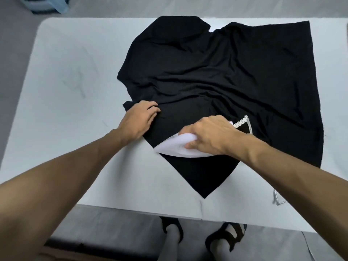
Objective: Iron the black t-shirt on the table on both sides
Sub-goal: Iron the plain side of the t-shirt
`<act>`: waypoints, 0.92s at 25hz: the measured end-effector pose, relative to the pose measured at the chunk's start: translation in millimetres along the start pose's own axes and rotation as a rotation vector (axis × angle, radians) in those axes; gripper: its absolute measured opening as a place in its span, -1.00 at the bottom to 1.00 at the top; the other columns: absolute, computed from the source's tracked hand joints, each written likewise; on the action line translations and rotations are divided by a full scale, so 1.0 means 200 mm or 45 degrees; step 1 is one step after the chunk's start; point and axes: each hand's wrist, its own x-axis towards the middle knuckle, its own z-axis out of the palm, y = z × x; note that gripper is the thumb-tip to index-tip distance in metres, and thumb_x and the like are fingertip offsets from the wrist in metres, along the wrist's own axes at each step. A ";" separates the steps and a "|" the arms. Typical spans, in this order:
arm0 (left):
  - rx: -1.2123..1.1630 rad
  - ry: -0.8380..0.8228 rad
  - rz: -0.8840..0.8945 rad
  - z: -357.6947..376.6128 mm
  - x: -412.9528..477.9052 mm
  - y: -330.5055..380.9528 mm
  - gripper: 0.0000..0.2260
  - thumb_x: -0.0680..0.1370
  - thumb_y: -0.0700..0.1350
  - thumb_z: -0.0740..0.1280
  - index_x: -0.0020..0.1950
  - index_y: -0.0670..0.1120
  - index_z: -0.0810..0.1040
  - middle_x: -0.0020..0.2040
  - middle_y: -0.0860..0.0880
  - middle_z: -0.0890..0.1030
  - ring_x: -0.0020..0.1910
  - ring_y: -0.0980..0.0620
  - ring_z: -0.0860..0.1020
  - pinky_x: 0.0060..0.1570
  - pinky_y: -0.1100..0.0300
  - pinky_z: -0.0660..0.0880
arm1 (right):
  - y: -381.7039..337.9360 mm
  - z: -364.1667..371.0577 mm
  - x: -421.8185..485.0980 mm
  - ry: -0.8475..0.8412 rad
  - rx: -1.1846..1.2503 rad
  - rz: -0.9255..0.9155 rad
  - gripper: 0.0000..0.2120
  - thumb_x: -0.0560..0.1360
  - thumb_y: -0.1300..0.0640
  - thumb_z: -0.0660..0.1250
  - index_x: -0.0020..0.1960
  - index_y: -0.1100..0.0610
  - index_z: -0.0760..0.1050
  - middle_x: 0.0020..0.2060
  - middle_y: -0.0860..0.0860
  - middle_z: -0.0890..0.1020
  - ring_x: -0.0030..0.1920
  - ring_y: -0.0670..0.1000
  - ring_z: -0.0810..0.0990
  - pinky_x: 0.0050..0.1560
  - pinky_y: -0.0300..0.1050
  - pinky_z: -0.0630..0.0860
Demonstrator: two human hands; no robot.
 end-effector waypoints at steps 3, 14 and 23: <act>-0.004 -0.051 0.156 0.06 0.12 0.07 -0.63 0.68 -0.02 0.14 0.46 -0.08 0.40 0.49 -0.08 0.35 0.47 -0.08 0.30 0.46 0.01 0.25 | -0.03 0.06 0.08 0.073 -0.156 -0.078 -0.72 0.49 -0.14 0.19 0.18 -0.18 0.44 -0.05 -0.09 0.63 -0.11 0.11 0.59 -0.25 -0.06 0.29; 0.297 0.025 0.157 0.23 0.13 0.05 -0.51 0.67 0.14 -0.03 0.59 0.03 0.12 0.60 -0.05 0.12 0.58 -0.04 0.08 0.54 -0.01 0.06 | -0.05 0.10 0.14 0.152 -0.514 -0.110 -0.48 0.33 -0.38 0.36 -0.31 0.01 0.22 -0.61 0.01 0.40 -0.56 0.09 0.15 -0.46 -0.19 -0.17; 0.321 0.014 0.158 0.24 0.13 0.06 -0.52 0.69 0.12 -0.07 0.60 0.01 0.09 0.61 -0.07 0.11 0.59 -0.06 0.06 0.54 -0.02 0.05 | -0.03 0.23 -0.01 0.040 -0.371 -0.191 -0.55 0.29 -0.32 0.44 -0.39 0.04 0.43 -0.69 0.00 0.26 -0.65 0.06 0.11 -0.44 -0.24 -0.19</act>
